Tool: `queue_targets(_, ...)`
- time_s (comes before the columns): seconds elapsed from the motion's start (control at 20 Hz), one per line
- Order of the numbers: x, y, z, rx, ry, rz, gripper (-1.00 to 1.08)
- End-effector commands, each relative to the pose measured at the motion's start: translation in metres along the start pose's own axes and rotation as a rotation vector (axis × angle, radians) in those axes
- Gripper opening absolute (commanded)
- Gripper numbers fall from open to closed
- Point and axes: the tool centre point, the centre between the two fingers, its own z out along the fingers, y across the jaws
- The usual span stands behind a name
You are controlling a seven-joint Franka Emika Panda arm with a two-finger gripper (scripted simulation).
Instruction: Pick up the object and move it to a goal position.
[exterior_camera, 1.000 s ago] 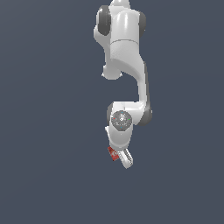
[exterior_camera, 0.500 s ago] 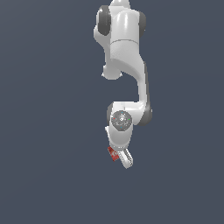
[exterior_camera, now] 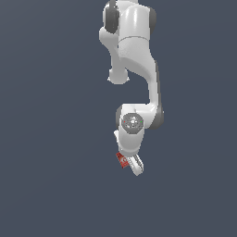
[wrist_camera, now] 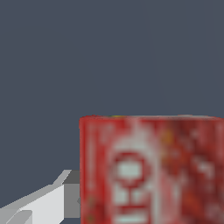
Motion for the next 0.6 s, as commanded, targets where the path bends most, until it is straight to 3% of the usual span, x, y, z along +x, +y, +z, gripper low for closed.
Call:
queue_targets(0.0,-0.009,0.0,-0.009,0.001,0.0,-0.001,-1.0)
queue_targets(0.55,-0.084,0.007,-0.08,0.001,-0.001,-0.001,-1.0)
